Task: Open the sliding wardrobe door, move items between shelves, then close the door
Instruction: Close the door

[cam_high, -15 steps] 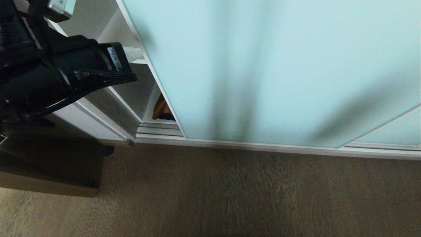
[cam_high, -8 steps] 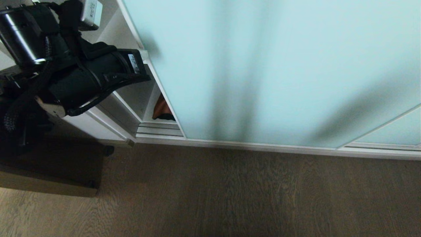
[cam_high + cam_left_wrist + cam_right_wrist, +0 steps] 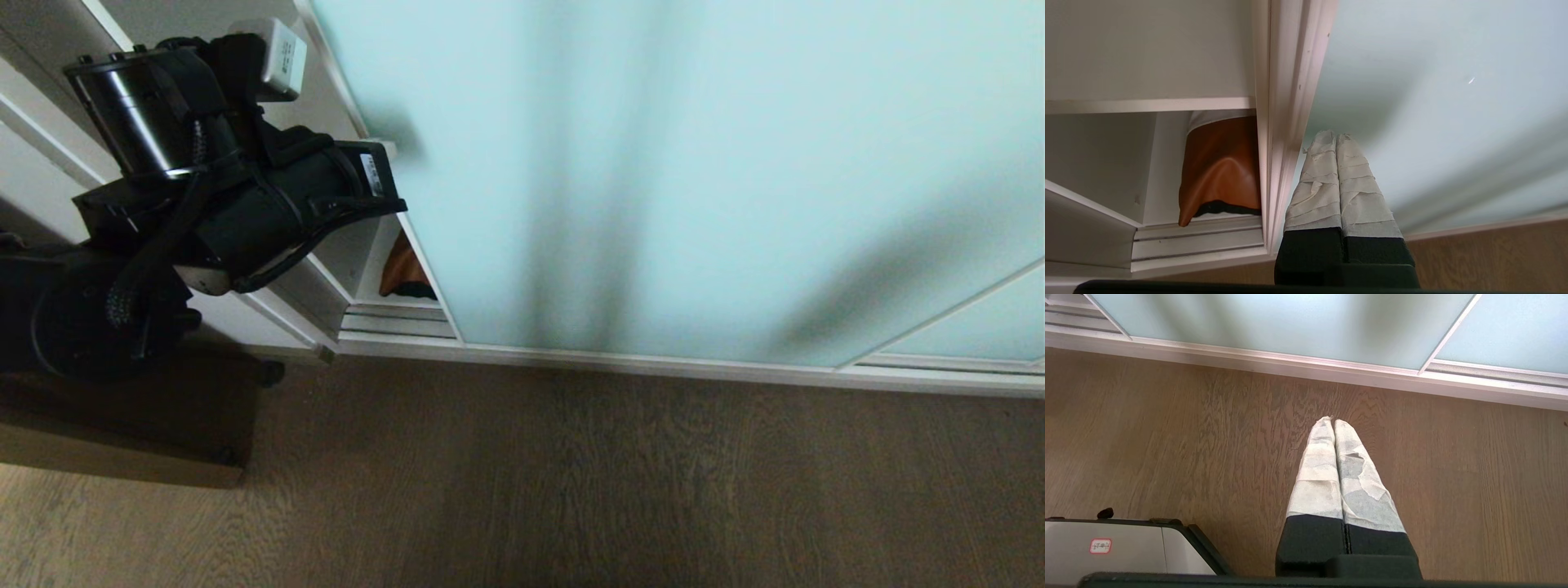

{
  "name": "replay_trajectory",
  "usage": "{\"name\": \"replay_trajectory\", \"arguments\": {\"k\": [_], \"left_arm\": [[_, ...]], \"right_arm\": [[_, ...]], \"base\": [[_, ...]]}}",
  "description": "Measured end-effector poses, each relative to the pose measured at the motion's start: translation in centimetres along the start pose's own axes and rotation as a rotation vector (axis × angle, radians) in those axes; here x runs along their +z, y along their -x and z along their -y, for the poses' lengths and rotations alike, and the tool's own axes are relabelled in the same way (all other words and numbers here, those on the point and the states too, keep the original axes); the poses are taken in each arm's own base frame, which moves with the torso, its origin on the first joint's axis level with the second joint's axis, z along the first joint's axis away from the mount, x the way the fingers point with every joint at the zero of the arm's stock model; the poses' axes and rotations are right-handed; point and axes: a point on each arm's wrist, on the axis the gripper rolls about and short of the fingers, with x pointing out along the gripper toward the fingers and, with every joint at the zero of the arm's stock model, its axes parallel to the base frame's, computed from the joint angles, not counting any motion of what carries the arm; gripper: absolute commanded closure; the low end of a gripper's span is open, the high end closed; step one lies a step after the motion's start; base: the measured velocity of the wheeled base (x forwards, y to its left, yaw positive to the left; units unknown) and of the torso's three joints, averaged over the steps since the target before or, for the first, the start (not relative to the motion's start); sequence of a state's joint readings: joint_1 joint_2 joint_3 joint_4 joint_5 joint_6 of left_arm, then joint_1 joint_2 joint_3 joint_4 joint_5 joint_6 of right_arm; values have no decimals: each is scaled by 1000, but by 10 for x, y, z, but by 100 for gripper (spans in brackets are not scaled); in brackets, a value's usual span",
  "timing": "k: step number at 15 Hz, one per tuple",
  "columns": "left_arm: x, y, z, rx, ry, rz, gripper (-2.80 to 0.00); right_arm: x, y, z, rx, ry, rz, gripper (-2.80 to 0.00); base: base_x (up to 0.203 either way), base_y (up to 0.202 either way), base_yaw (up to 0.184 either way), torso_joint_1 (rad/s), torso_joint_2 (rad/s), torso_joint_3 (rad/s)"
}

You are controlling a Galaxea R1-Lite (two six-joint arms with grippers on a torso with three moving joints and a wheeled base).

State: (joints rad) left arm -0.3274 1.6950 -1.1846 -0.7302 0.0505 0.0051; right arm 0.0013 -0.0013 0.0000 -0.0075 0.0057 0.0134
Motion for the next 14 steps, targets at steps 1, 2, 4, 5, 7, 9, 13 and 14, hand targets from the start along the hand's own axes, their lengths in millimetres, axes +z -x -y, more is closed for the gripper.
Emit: {"name": "replay_trajectory", "arguments": {"k": [1, 2, 4, 5, 7, 9, 13, 14], "left_arm": [[-1, -2, -1, 7, -1, 0, 0], [-2, -4, -1, 12, -3, 0, 0], [-5, -5, -2, 28, -5, 7, 0], [-6, -5, -3, 43, -5, 18, 0], [-7, -5, -4, 68, -6, 33, 0], [-8, -4, -8, 84, -10, 34, 0], [-3, -1, -22, 131, -28, 39, 0], [-1, 1, -26, 142, -33, 42, 0]], "right_arm": [[0, 0, 0, 0, 0, 0, 0], [0, 0, 0, 0, 0, 0, 0], [0, 0, 0, 0, 0, 0, 0], [0, 0, 0, 0, 0, 0, 0], [0, 0, 0, 0, 0, 0, 0], [0, 0, 0, 0, -1, 0, 0], [0, 0, 0, 0, 0, 0, 0], [0, 0, 0, 0, 0, 0, 0]], "base": [[0, 0, 0, 0, 0, 0], [0, 0, 0, 0, 0, 0], [0, 0, 0, 0, 0, 0], [0, 0, 0, 0, 0, 0], [0, 0, 0, 0, 0, 0], [0, 0, 0, 0, 0, 0], [0, 0, 0, 0, 0, 0], [0, 0, 0, 0, 0, 0]]}}
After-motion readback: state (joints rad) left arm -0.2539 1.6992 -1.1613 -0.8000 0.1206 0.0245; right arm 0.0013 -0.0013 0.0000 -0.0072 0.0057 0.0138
